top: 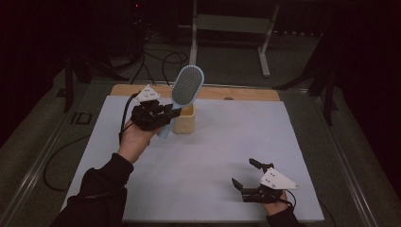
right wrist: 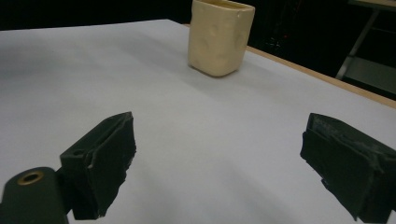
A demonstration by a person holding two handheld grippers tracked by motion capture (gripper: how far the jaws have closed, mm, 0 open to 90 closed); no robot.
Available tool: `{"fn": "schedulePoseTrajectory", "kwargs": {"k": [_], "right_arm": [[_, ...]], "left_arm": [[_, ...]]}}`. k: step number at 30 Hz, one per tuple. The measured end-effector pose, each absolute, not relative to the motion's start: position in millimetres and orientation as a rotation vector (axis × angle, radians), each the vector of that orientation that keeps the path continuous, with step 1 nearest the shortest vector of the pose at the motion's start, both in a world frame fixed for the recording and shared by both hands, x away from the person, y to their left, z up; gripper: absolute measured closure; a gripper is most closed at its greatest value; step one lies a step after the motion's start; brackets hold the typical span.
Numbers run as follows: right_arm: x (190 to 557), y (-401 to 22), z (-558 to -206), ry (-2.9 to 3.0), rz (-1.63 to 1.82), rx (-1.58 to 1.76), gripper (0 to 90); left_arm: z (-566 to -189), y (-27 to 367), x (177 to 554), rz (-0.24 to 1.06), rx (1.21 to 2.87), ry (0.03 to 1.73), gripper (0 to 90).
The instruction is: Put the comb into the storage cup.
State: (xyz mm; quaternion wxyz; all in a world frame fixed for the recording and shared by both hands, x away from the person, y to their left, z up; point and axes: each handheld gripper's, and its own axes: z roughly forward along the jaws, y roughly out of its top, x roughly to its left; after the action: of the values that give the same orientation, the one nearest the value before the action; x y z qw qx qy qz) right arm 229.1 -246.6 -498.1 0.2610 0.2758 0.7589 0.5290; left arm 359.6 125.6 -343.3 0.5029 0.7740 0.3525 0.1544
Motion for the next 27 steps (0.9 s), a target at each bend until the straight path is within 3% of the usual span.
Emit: {"fn": "schedulePoseTrajectory", "kwargs": {"k": [27], "right_arm": [[229, -249, -498, 2.046, 1.441, 0.744, 9.6]], "left_arm": [[-340, 113, 408, 0.435, 1.681, 0.834, 70.8]]}}
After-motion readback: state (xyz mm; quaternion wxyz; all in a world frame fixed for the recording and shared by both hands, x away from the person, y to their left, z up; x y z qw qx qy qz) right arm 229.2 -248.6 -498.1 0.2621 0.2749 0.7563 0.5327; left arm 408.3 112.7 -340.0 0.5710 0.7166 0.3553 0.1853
